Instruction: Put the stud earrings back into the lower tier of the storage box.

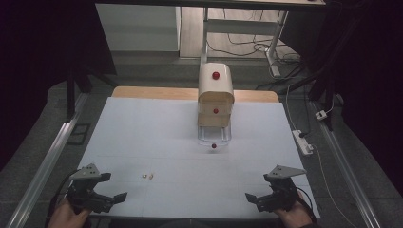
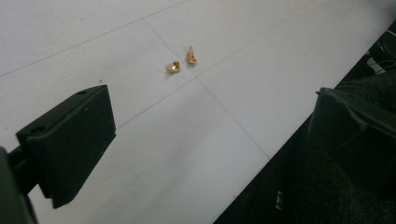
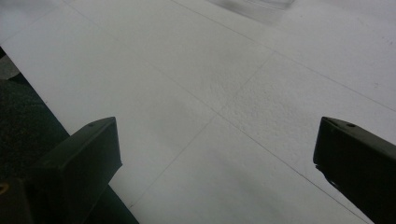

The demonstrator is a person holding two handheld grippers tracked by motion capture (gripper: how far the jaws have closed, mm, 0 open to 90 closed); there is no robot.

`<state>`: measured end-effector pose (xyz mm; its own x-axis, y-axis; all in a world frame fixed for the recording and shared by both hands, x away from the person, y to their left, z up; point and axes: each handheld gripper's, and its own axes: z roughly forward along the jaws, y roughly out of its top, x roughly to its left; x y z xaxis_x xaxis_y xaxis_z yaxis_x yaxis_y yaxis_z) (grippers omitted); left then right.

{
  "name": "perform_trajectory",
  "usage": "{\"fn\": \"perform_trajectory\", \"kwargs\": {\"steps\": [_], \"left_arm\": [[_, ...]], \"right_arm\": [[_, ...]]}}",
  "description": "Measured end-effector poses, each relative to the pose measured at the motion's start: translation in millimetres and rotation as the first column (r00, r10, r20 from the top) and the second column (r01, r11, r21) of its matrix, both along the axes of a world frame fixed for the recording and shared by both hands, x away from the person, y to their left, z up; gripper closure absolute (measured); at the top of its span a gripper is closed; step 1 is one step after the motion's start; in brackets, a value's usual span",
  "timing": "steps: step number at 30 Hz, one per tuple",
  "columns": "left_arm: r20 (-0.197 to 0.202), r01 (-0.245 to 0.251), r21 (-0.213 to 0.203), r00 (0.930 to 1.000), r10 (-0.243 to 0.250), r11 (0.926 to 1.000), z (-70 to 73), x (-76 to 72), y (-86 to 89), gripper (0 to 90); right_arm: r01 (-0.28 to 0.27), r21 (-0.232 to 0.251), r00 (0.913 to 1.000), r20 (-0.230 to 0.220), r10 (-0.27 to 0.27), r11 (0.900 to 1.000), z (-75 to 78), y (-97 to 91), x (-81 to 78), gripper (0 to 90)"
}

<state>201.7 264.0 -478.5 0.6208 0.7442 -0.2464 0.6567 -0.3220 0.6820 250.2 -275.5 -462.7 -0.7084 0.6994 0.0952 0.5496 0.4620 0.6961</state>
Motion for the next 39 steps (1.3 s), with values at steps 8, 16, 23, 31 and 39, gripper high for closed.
{"fn": "perform_trajectory", "kwargs": {"steps": [8,16,23,31,39], "left_arm": [[0.011,-0.002,0.035,0.9999,0.001,0.9994,-3.1,16.3,-9.4,1.0],[0.003,0.017,0.04,0.9998,-0.017,0.9991,-6.7,29.8,-17.4,1.2],[0.009,0.025,0.057,0.9996,-0.026,0.9981,-10.9,44.1,-19.2,1.9],[-0.022,0.028,0.08,0.9994,-0.026,0.9964,-19.2,61.8,-23.8,2.6],[-0.061,0.074,0.101,0.9958,-0.068,0.9921,-29.5,79.8,-30.6,2.4]], "right_arm": [[-0.003,-0.009,1.0,-0.003,0.003,1.0,-0.3,0.7,0.0,0.7],[-0.004,-0.012,1.0,-0.004,0.004,0.9999,-0.3,0.6,-0.6,0.6],[-0.007,-0.016,1.0,-0.007,0.007,0.9999,-0.6,1.1,-0.3,0.7],[-0.008,-0.026,0.9999,-0.008,0.008,0.9996,-0.8,1.9,-0.7,0.9],[-0.02,-0.039,0.9997,-0.012,0.019,0.999,-1.4,3.3,-0.5,2.7]]}}
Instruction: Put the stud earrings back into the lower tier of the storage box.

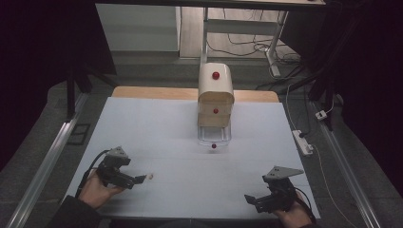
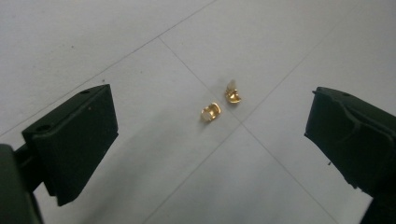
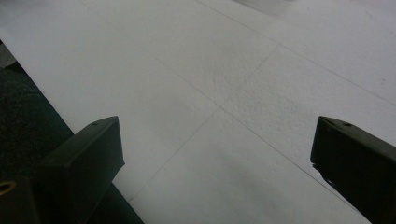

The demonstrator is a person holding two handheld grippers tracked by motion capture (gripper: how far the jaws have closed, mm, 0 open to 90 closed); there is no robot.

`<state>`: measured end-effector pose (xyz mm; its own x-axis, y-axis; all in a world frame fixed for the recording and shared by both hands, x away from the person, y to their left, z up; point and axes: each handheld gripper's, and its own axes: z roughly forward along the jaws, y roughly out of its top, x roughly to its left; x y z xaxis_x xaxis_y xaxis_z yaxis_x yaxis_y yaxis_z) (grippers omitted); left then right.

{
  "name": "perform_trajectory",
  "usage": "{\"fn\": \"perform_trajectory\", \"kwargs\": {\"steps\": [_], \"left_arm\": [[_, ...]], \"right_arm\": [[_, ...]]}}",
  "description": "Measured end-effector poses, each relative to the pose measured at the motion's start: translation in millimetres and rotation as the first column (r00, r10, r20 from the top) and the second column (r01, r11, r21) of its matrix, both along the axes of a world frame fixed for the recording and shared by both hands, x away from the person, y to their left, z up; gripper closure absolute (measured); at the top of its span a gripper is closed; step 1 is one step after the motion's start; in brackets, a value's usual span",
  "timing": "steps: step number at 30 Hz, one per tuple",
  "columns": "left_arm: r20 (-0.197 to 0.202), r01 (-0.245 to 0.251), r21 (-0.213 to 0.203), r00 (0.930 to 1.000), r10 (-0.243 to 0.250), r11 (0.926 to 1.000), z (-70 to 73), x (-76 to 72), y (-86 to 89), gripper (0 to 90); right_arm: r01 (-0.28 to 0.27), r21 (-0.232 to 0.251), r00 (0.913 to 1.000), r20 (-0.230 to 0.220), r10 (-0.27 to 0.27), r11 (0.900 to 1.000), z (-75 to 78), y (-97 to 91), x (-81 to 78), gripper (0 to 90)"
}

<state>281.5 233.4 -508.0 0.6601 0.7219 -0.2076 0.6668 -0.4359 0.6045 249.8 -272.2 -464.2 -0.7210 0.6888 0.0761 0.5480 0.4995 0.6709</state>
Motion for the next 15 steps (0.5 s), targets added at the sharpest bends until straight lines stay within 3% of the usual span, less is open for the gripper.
{"fn": "perform_trajectory", "kwargs": {"steps": [4,5,8,13,15], "left_arm": [[-0.003,0.032,0.019,0.9995,-0.032,0.9993,-4.9,9.6,-4.7,4.9],[-0.008,0.048,0.024,0.9988,-0.048,0.9985,-6.7,11.7,-5.6,10.9],[-0.022,0.084,0.045,0.9963,-0.083,0.9954,-11.7,16.0,-8.8,17.1],[-0.007,0.143,0.122,0.9897,-0.143,0.9822,-15.6,19.0,-16.3,27.4],[-0.012,0.157,0.154,0.9875,-0.157,0.9755,-17.5,19.6,-17.9,40.9]], "right_arm": [[-0.002,-0.001,1.0,0.0,0.002,1.0,-0.1,0.1,0.0,2.9],[-0.004,-0.001,1.0,0.0,0.004,1.0,-0.1,0.1,-0.1,3.0],[-0.006,-0.004,1.0,0.001,0.006,1.0,0.1,0.2,-0.3,3.1],[-0.009,-0.006,1.0,0.002,0.009,0.9999,-0.1,0.5,-0.5,3.2],[-0.01,-0.008,0.9999,0.003,0.01,0.9999,-0.1,0.9,-0.8,3.4]]}}
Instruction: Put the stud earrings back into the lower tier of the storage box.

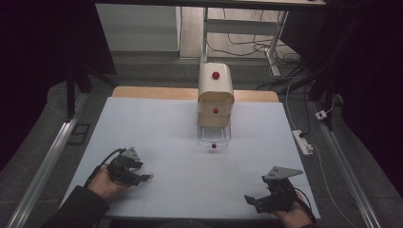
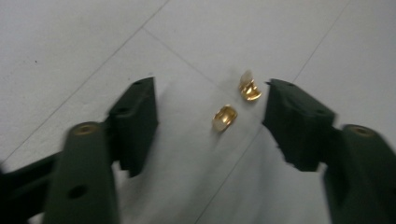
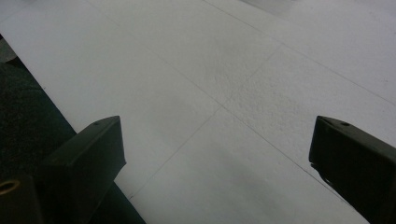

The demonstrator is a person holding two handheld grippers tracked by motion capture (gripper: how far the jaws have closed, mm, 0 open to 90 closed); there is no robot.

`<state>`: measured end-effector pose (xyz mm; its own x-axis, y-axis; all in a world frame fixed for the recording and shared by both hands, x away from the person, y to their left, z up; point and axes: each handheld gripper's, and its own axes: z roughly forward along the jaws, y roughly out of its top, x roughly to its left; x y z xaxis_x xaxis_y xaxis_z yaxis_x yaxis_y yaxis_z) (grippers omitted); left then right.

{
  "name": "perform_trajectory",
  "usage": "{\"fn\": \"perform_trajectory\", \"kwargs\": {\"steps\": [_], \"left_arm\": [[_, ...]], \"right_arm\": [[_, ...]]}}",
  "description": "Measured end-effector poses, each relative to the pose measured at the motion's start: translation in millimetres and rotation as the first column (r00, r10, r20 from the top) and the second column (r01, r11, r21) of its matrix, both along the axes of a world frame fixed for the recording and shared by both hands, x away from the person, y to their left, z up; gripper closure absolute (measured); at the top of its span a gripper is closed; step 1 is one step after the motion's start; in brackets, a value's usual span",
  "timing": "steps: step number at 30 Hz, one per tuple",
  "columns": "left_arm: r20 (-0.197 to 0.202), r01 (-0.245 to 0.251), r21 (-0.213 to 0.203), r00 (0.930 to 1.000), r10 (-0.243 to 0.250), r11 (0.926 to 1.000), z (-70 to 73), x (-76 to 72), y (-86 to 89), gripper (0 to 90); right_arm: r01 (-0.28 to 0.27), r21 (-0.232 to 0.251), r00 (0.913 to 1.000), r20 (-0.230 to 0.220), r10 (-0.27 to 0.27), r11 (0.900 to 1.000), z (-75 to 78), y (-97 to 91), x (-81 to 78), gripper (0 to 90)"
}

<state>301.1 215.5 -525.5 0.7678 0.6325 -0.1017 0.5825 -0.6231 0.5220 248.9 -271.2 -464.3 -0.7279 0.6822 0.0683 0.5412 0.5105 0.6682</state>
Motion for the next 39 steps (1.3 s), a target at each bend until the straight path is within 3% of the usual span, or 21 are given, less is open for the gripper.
{"fn": "perform_trajectory", "kwargs": {"steps": [2,4,5,9,10,13,15,20,24,26,32,36,39], "left_arm": [[-0.007,0.023,0.006,0.9997,-0.023,0.9997,-0.9,-0.2,-0.5,48.9],[0.014,0.034,0.032,0.9993,-0.035,0.9989,-0.9,-1.6,-2.9,50.6],[0.025,0.042,0.041,0.9988,-0.043,0.9983,-0.6,-2.4,-4.0,59.5],[0.032,0.051,0.056,0.9981,-0.053,0.9971,0.0,-3.7,-6.9,67.9],[0.033,0.055,0.063,0.9978,-0.057,0.9965,0.5,-3.9,-8.0,74.4],[0.04,0.08,0.087,0.9957,-0.084,0.993,1.6,-5.5,-12.6,79.7],[0.031,0.074,0.089,0.9966,-0.077,0.9933,2.1,-4.8,-13.2,81.3],[0.01,0.054,0.052,0.9985,-0.054,0.9972,2.4,-2.1,-9.8,81.9],[0.004,0.009,-0.012,1.0,-0.009,0.9999,6.9,0.8,-2.3,81.9],[0.002,-0.016,-0.045,0.9999,0.016,0.9988,8.6,1.8,0.8,82.0],[0.025,-0.028,-0.077,0.9992,0.03,0.9966,16.4,1.2,-0.8,81.9],[0.034,-0.049,-0.131,0.9979,0.054,0.9901,24.2,2.6,-3.8,81.9],[0.043,-0.057,-0.148,0.997,0.064,0.9873,27.7,3.6,-5.5,81.8]], "right_arm": [[-0.002,-0.003,1.0,0.0,0.002,1.0,0.1,0.1,-0.1,3.4],[-0.003,-0.004,1.0,0.0,0.003,1.0,0.1,0.2,-0.1,3.5],[-0.004,-0.006,1.0,-0.001,0.004,1.0,-0.1,0.5,0.0,3.6],[-0.007,-0.01,1.0,0.0,0.007,0.9999,-0.1,0.7,-0.1,3.8],[-0.007,-0.012,1.0,-0.001,0.007,0.9999,-0.2,1.1,-0.2,3.9],[-0.01,-0.015,0.9999,0.0,0.01,0.9998,-0.5,1.3,0.0,4.0],[-0.011,-0.018,0.9999,0.0,0.011,0.9998,-0.5,1.6,-0.1,4.1],[-0.012,-0.022,0.9999,-0.002,0.012,0.9997,-0.5,2.2,-0.4,4.2],[-0.012,-0.023,0.9999,-0.002,0.012,0.9997,-0.5,2.2,-0.5,4.3],[-0.011,-0.024,0.9999,-0.001,0.011,0.9996,-0.5,2.1,-0.4,4.2],[-0.011,-0.023,0.9999,-0.002,0.011,0.9997,-0.6,1.9,0.0,4.3],[-0.012,-0.022,0.9999,0.0,0.012,0.9997,-0.8,1.8,0.3,4.3],[-0.009,-0.02,1.0,-0.003,0.009,0.9997,-0.8,1.8,0.1,4.3]]}}
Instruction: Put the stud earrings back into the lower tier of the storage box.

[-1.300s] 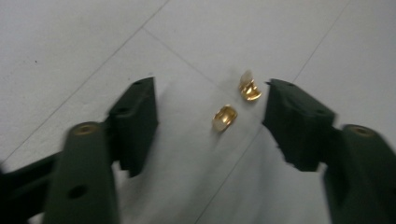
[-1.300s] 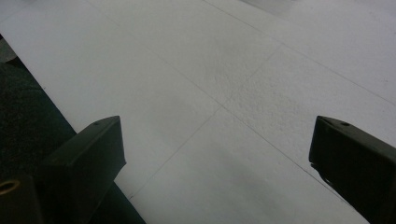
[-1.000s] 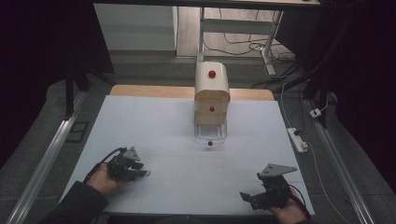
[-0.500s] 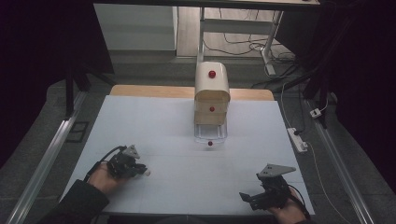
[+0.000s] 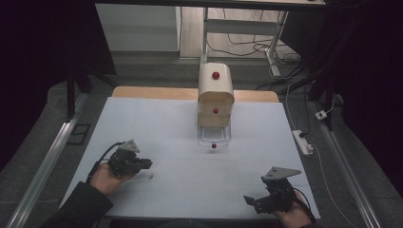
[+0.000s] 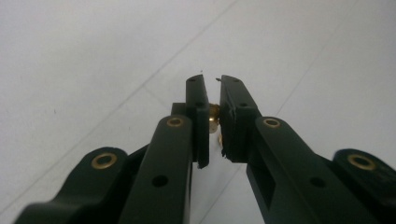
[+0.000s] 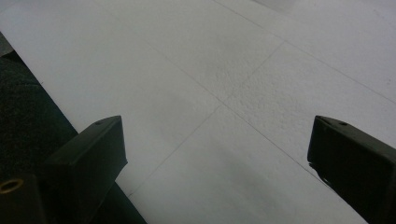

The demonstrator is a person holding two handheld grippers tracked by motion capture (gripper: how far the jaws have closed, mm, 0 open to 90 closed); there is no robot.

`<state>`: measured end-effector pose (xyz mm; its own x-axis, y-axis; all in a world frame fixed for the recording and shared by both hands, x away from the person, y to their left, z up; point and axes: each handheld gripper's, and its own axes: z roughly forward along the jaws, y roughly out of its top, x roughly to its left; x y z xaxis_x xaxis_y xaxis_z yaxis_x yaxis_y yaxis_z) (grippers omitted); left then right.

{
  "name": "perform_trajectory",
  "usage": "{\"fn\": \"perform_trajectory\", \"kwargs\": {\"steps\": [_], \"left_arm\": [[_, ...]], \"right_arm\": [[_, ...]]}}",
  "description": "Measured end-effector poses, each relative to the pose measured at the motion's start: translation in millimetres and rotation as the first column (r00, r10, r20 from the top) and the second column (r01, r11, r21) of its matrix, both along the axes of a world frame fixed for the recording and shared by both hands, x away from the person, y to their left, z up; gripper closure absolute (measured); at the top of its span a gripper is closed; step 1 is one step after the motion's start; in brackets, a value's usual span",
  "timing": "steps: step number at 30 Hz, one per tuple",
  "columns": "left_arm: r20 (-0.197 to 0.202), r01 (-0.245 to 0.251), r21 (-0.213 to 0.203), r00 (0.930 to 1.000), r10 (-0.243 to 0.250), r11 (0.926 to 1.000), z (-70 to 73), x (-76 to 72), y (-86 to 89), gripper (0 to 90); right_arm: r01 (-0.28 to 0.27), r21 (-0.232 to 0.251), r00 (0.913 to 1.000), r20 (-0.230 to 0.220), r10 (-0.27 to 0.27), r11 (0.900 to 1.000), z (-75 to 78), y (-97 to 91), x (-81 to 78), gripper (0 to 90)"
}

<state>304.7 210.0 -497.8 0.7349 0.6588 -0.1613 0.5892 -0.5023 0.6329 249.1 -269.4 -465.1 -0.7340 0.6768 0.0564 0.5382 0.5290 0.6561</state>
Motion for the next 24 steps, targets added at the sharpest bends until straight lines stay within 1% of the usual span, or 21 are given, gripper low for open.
{"fn": "perform_trajectory", "kwargs": {"steps": [2,4,6,9,10,12,18,20,21,22,24], "left_arm": [[0.007,-0.006,-0.015,1.0,0.006,0.9999,3.5,1.3,-2.1,81.8],[0.005,-0.015,-0.031,0.9999,0.015,0.9994,7.9,5.0,-6.2,81.8],[0.006,-0.018,-0.033,0.9998,0.019,0.9993,9.3,6.5,-7.8,81.8],[0.015,-0.014,-0.035,0.9998,0.014,0.9993,13.7,11.9,-12.3,81.8],[0.012,-0.012,-0.039,0.9999,0.012,0.9991,15.2,13.8,-14.2,81.7],[0.02,-0.005,-0.036,0.9998,0.006,0.9993,18.1,17.8,-18.3,81.7],[0.036,0.012,-0.029,0.9993,-0.011,0.9995,25.9,29.8,-33.8,81.7],[0.05,0.022,-0.032,0.9985,-0.02,0.9993,30.3,35.7,-42.6,81.8],[0.05,0.022,-0.032,0.9985,-0.02,0.9993,30.3,35.7,-42.6,81.7],[0.057,0.03,-0.037,0.998,-0.027,0.9989,32.7,40.0,-48.8,81.7],[0.06,0.035,-0.036,0.9977,-0.033,0.9988,33.6,42.2,-52.1,81.7]], "right_arm": [[0.0,0.0,1.0,0.0,0.0,1.0,0.0,0.0,0.0,4.3],[0.0,0.0,1.0,0.0,0.0,1.0,-0.1,0.0,0.0,4.3],[0.001,0.0,1.0,0.0,-0.001,1.0,-0.1,0.0,0.0,4.3],[0.001,0.0,1.0,0.001,-0.001,1.0,0.0,0.0,0.0,4.3],[0.001,-0.001,1.0,0.001,-0.001,1.0,0.0,-0.1,0.0,4.3],[0.0,0.0,1.0,0.001,0.0,1.0,0.0,-0.2,0.0,4.3],[-0.001,0.0,1.0,0.002,0.001,1.0,0.0,-0.4,0.0,4.2],[-0.001,0.0,1.0,0.002,0.001,1.0,0.0,-0.4,0.0,4.3],[0.0,0.001,1.0,0.002,0.0,1.0,0.0,-0.4,-0.1,4.3],[-0.001,0.001,1.0,0.002,0.001,1.0,0.0,-0.4,0.0,4.3],[0.0,0.001,1.0,0.002,0.0,1.0,0.0,-0.5,-0.1,4.3]]}}
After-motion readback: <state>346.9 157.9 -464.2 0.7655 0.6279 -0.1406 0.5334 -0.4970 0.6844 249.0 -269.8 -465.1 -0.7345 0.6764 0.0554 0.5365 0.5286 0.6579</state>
